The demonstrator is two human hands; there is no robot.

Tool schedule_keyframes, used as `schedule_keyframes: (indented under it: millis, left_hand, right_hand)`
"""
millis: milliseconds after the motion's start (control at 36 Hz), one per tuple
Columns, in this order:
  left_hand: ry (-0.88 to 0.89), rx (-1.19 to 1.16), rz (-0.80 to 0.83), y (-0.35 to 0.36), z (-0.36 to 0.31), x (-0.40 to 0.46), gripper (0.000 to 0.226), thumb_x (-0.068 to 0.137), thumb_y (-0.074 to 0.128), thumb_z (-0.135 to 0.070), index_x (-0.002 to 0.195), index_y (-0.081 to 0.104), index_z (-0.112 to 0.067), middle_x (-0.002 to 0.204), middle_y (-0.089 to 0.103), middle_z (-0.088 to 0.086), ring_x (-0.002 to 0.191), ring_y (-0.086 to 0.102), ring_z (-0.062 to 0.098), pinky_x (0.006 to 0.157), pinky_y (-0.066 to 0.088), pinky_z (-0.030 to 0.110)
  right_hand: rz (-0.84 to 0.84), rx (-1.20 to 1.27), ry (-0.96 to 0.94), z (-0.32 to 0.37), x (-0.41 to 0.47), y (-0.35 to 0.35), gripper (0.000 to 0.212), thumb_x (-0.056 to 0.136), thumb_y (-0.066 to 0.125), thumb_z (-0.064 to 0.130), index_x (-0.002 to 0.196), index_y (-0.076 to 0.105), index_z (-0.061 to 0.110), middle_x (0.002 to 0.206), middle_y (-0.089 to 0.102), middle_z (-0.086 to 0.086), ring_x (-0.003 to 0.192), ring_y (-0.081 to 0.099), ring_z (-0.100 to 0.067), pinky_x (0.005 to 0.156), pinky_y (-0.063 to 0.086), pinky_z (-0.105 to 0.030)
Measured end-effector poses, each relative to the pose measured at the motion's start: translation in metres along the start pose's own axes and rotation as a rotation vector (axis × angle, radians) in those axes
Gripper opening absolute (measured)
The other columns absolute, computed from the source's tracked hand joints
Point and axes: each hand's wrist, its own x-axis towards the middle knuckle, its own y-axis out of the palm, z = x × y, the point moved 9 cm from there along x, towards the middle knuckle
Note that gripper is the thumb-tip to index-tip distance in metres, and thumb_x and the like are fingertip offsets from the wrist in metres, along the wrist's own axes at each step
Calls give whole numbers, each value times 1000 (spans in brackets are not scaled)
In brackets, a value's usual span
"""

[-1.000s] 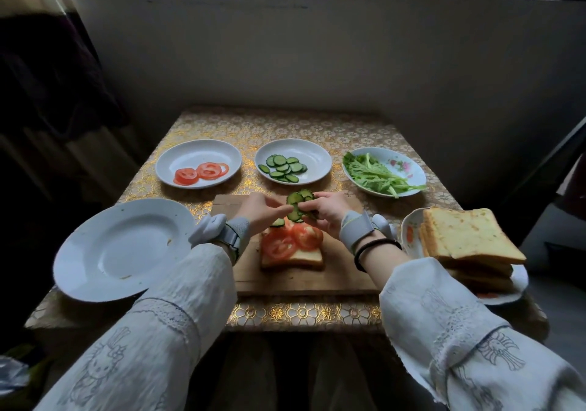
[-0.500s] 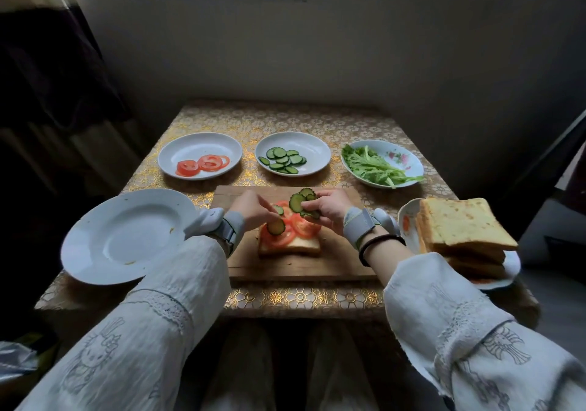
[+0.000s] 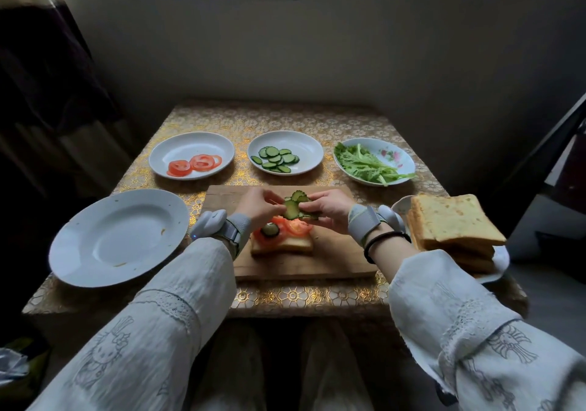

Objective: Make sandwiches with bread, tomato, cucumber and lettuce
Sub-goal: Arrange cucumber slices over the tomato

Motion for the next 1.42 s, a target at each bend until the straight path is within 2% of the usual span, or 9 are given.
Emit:
schedule_keyframes:
  millis: [306,417,528,611,750,889,1139,1250,1417]
  left_hand:
    - [93,219,235,28,-3,-6,21,86,65,-16,104,73,-7,108,70,12,91,56,16,86,47,31]
    - [188,320,167,26,-12,-10,20,86,65,-18,101,74,-9,108,71,9,88,55,11,77,41,21]
    - [212,354,51,20,-12,-10,20,85,65,-18,102,74,-10,109,70,9,97,61,18,73,36,18]
    - [166,309,-41,9,-7,-6,24,88,62,-19,108,70,-9,110,68,12,100,61,23,76,41,23]
    - [108,116,-48,-1,-3,4,34,92,57,-16,123,61,-3,125,64,13,114,59,25,96,43,28]
    - [72,-41,-28,-2,1,7,30,86,63,-5,115,64,2,112,68,21,87,60,19,73,48,24]
    - [-4,82,-74,-1,13,6,23,84,62,-7,106,67,-4,107,70,17,100,66,26,83,51,29]
    - [37,176,-121,-4,5,5,21,88,59,-11,105,71,-8,105,72,13,98,67,24,79,47,23]
    - [61,350,-126,-2,5,9,23,88,58,-14,108,69,-13,114,65,13,113,54,28,96,44,33]
  right_hand:
    - [-55,12,-4,-5,-1,-22,42,87,54,-14,129,47,-11,80,61,-14,50,67,-14,42,55,-20]
    - [-54,-28,-16,-7,3,-19,45,87,52,-15,131,43,-12,108,63,-25,48,67,-16,46,58,-24]
    - [-15,-47,-7,-7,4,-12,14,88,52,-16,97,51,-5,103,57,-21,67,61,-23,76,58,-39]
    - [-22,-81,-13,-7,7,-10,19,86,56,-14,81,50,3,90,59,-16,58,65,-18,53,59,-28]
    - [-13,-152,-25,-4,12,-1,41,87,57,-10,128,49,-9,90,61,-15,50,68,-11,45,56,-19]
    - [13,-225,-26,-2,13,8,42,88,57,-8,130,49,-5,86,61,-12,40,64,-4,39,49,-13]
    - [-91,-432,-49,-1,22,1,28,85,66,-1,68,48,13,72,54,-3,62,54,-11,51,47,-22]
    - [-129,-509,-84,3,25,0,7,84,69,6,88,62,4,72,57,-4,64,56,-13,60,52,-28]
    - [-143,-703,-104,9,24,-1,35,81,73,13,114,66,2,117,65,-10,90,53,-14,72,51,-26]
